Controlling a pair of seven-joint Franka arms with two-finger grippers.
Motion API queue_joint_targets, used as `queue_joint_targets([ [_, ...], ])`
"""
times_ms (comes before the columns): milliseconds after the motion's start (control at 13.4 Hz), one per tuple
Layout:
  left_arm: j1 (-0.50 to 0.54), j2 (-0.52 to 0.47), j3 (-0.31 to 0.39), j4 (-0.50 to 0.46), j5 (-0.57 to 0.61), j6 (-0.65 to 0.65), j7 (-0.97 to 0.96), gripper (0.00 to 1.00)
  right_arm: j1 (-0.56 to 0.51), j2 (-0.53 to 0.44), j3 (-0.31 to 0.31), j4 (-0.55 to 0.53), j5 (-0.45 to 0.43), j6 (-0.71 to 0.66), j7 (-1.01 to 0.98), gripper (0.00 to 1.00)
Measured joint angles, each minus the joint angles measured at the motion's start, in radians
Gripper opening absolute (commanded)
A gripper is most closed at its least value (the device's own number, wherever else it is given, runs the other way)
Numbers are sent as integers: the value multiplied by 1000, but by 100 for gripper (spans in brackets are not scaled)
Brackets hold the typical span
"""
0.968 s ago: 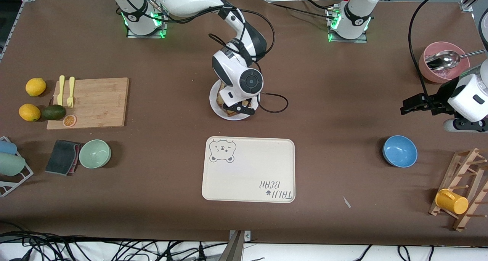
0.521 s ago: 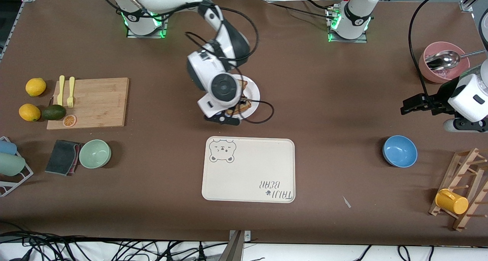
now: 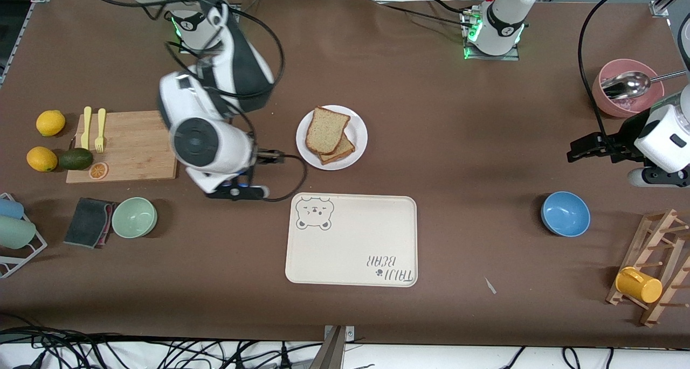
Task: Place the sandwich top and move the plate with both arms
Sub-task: 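Release the bread on the plate and withdraw the right gripper, then reach the left gripper across to the rim of the white plate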
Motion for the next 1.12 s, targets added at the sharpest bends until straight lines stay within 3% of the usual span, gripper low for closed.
queue_joint_targets([
  [223,1,3,6,-2,0,1,0,100,-8,-73,-131,-2,0,-92,-193,100],
  [372,2,2,13,-27,8,19,0,100,-60,-120,-141,-16,0,-106,-227,100],
  [521,4,0,20,-95,9,65,0,100,-161,-177,-96,-51,-6,-112,-244,100],
  [819,5,2,21,-303,9,274,1,100,-393,-308,81,-143,-72,-107,-250,100],
  [968,2,3,7,-384,9,374,2,100,-473,-364,139,-206,-84,-62,-250,100],
  [1117,-3,3,-25,-414,9,399,2,100,-567,-434,246,-304,-148,38,-251,100],
])
